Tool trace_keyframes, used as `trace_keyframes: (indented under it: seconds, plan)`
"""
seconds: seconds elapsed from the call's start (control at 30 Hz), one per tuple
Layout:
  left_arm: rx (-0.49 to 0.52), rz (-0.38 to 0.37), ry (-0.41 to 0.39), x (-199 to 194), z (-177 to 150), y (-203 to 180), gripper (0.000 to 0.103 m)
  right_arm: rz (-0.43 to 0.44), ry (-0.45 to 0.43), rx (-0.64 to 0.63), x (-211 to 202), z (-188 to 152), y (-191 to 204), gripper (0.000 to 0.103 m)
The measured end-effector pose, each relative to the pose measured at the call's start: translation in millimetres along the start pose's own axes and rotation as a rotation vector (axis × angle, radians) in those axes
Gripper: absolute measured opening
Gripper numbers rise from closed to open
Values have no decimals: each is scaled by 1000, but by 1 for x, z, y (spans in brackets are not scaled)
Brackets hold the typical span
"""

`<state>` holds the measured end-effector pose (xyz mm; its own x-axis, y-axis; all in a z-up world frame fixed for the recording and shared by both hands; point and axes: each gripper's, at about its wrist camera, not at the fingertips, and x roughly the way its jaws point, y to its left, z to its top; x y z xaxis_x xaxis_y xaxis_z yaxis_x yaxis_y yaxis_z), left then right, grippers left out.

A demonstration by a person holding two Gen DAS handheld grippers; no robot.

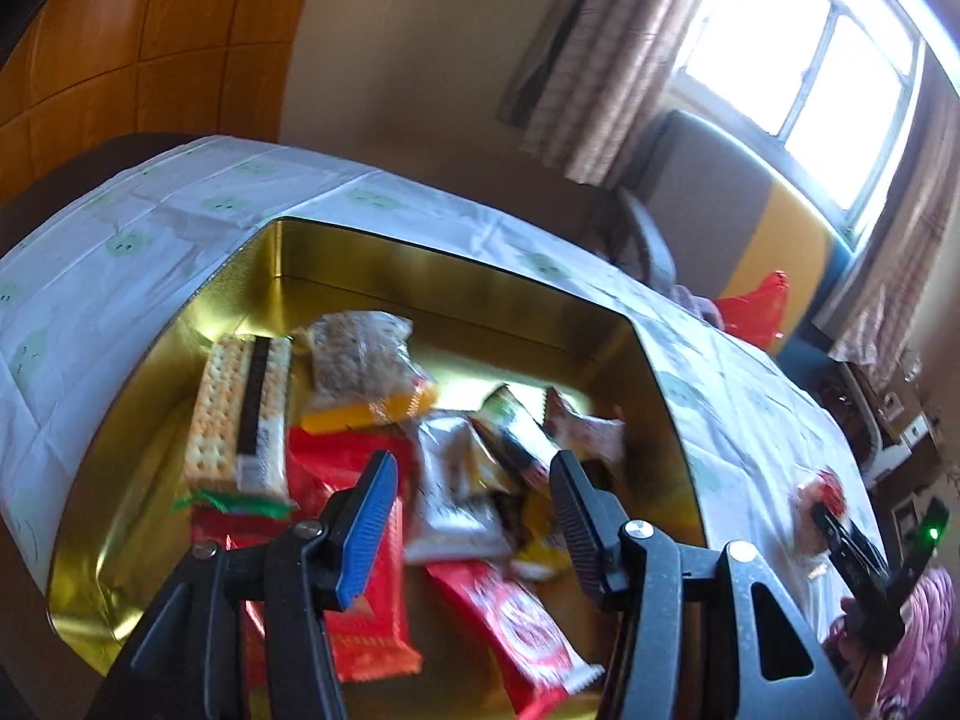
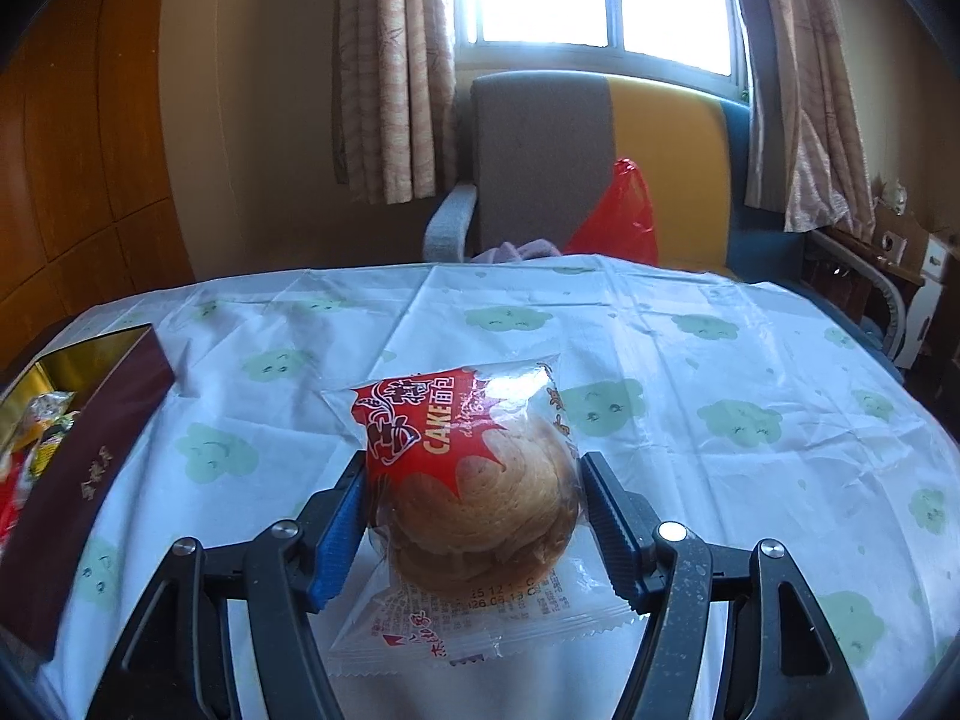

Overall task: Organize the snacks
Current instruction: 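Carry the CAKE bun packet into the tin and open the right tool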

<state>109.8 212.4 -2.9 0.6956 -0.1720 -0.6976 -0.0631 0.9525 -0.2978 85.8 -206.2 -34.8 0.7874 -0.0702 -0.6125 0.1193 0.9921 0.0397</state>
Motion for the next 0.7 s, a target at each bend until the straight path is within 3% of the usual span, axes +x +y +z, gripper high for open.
trace_keyframes:
  seconds: [0.2, 0.43, 0.7]
  plan:
    - [6, -1, -28, -17, -7, 0, 54, 132, 28, 97, -14, 0, 19, 68]
    - [1, 1, -14, -32, -17, 2, 54, 325, 46, 67, -29, 20, 77, 68]
    - [-95, 151, -99, -62, -15, 38, 54, 577, 126, -71, -49, 29, 177, 68]
